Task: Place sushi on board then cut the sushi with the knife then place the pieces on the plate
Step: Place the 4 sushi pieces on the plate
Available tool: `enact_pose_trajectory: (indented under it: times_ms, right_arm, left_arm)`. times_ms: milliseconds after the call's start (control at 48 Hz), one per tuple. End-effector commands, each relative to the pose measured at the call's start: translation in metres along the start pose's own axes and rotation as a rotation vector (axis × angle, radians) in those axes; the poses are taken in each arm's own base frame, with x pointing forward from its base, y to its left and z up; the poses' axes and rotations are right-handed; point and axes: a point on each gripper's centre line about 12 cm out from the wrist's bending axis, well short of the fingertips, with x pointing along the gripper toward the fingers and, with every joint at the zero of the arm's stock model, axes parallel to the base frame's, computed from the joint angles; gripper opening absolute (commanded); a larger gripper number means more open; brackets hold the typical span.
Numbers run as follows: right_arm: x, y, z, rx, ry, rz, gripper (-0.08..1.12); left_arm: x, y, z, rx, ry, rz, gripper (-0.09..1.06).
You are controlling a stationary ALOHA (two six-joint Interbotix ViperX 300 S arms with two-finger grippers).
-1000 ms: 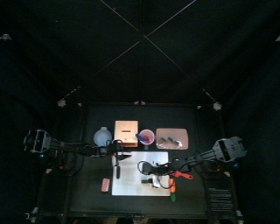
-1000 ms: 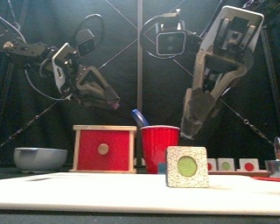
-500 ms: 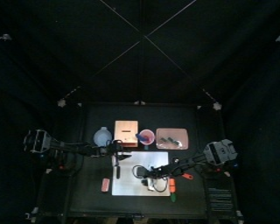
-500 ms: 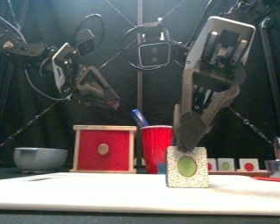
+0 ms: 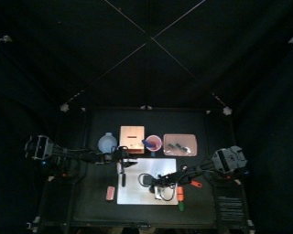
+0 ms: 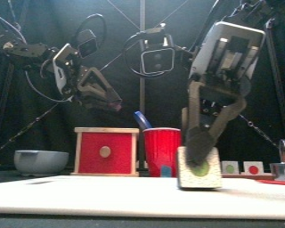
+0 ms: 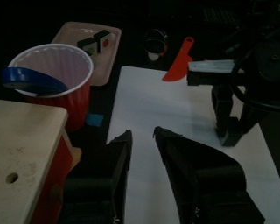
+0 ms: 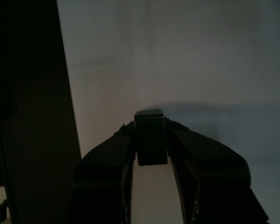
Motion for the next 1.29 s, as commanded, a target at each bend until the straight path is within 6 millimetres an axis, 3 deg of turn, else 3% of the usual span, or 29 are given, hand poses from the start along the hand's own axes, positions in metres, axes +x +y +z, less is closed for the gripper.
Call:
enact_pose_trajectory:
  times_ms: [21, 250, 583, 708, 854, 1042, 1292]
  right_arm:
    - [-0.034, -0.011, 0.008, 0.012, -0.027, -0.011, 0.58]
    - [-0.094, -0.069, -0.003, 0.098, -0.039, -0.109, 0.58]
    - [-0.177, -0.192, -0.05, 0.31, -0.09, -0.422, 0.58]
    - [-0.185, -0.227, -0.072, 0.401, -0.067, -0.511, 0.58]
    - [-0.181, -0.249, -0.094, 0.479, -0.043, -0.551, 0.58]
    - [-0.168, -0.259, -0.109, 0.482, -0.039, -0.564, 0.62]
    - [-0.159, -0.272, -0.121, 0.518, -0.015, -0.575, 0.78]
  left_arm:
    - [0.001, -0.001, 0.007, 0.002, -0.023, -0.004, 0.7]
    - [0.001, -0.002, 0.007, 0.01, -0.021, -0.006, 0.7]
    - [0.002, 0.0, 0.01, 0.006, -0.029, -0.002, 0.7]
    - [0.002, -0.002, 0.01, 0.009, -0.031, -0.006, 0.7]
    - [0.002, -0.002, 0.011, 0.006, -0.032, -0.006, 0.7]
    - [0.002, -0.002, 0.011, 0.008, -0.033, -0.007, 0.7]
    - [0.002, -0.003, 0.011, 0.016, -0.032, -0.011, 0.7]
